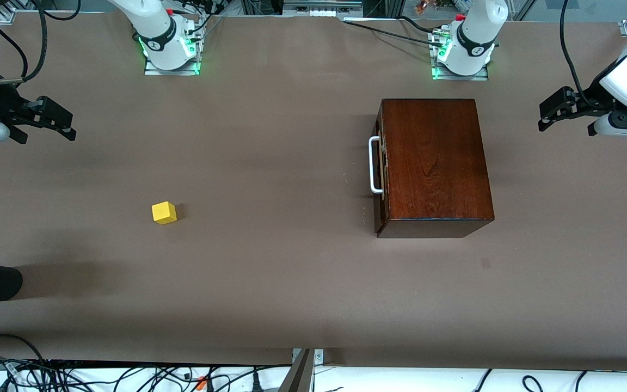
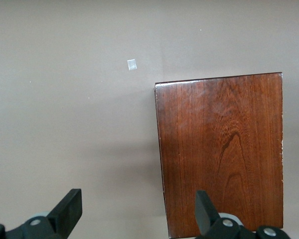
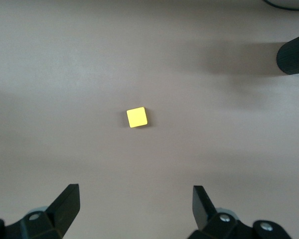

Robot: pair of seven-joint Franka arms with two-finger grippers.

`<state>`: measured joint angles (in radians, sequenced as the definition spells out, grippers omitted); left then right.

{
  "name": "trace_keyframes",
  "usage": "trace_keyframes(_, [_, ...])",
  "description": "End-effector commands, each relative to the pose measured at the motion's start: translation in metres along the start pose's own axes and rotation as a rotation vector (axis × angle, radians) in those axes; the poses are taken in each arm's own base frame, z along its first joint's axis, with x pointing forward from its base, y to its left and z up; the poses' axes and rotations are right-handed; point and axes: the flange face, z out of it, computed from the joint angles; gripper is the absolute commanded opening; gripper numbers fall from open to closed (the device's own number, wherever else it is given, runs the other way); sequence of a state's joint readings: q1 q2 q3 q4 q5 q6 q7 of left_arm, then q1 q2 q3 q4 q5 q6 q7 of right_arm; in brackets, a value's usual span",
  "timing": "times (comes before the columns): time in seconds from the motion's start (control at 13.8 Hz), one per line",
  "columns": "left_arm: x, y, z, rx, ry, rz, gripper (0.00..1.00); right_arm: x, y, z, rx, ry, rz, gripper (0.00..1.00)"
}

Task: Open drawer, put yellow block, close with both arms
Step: 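Raise the left gripper from rest toward the wooden box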

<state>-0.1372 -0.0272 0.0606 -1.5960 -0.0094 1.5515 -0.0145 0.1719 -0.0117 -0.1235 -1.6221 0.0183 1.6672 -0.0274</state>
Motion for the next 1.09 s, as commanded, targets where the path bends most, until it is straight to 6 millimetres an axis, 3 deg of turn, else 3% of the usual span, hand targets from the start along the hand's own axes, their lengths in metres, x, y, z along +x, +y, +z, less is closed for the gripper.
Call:
trace_keyframes(0.0, [-0.001, 0.0, -0.004, -0.018, -0.007, -0.005, 1.0, 0.001, 0.003, -0.004, 0.019, -0.001, -0.004, 1.0])
trace_keyframes(0.58, [0.0, 0.007, -0.004, -0.02, -0.008, -0.032, 1.0, 0.001, 0.003, -0.004, 0.019, -0.001, -0.003, 1.0])
trace_keyframes(0.8, [-0.002, 0.042, -0.004, -0.045, -0.013, -0.075, 1.0, 0.001, 0.003, -0.004, 0.019, -0.001, -0.003, 1.0])
trace_keyframes(1.02, [-0.01, 0.119, -0.002, -0.049, -0.01, -0.113, 1.0, 0.001, 0.004, -0.004, 0.019, -0.002, -0.001, 1.0])
